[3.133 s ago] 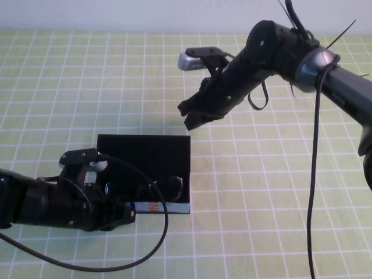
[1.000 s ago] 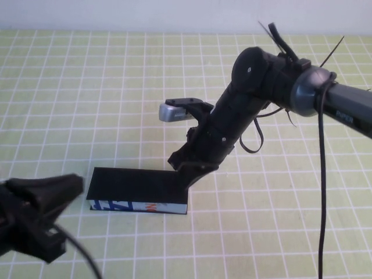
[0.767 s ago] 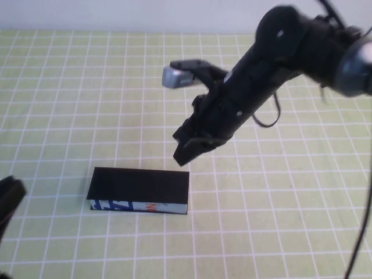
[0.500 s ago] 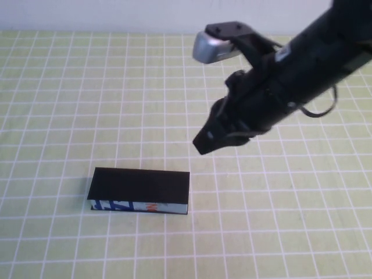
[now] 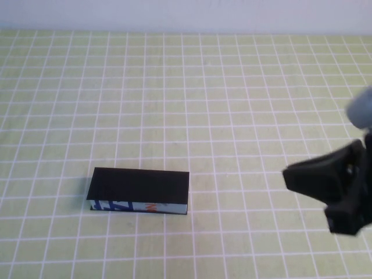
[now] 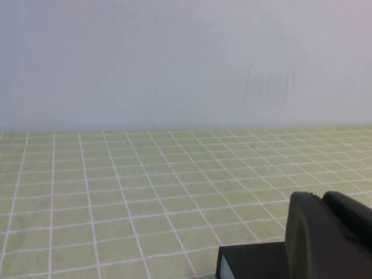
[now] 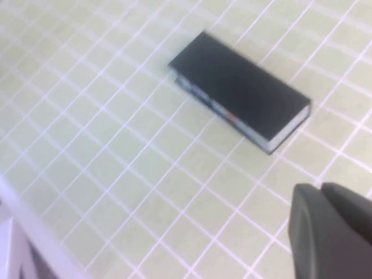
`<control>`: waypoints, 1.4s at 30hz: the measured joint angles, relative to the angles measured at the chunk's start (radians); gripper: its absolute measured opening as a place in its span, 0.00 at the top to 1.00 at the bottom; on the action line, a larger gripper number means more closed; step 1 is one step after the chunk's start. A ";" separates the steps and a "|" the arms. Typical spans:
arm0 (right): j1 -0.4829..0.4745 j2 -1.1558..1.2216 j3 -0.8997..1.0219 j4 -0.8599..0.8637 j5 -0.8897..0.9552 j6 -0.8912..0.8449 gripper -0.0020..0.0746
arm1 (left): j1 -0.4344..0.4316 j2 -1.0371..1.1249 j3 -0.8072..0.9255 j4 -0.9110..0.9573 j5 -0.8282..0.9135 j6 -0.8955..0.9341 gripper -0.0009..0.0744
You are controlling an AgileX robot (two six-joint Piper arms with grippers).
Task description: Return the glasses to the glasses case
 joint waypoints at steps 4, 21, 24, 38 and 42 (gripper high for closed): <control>0.000 -0.148 0.175 -0.006 -0.134 0.005 0.99 | 0.000 0.000 0.000 -0.002 0.000 0.000 0.99; 0.000 -0.355 0.627 0.179 -0.469 0.007 0.99 | 0.000 0.000 0.000 -0.004 0.000 0.000 0.99; 0.000 -0.355 0.647 0.153 -0.538 0.007 0.99 | 0.000 0.000 0.000 -0.004 -0.001 0.000 0.99; -0.362 -0.748 0.986 0.085 -0.854 -0.086 0.99 | 0.000 0.000 0.000 -0.004 -0.001 0.000 0.99; -0.442 -0.935 1.004 0.080 -0.776 -0.088 0.99 | 0.000 0.000 0.000 -0.004 -0.001 0.000 0.99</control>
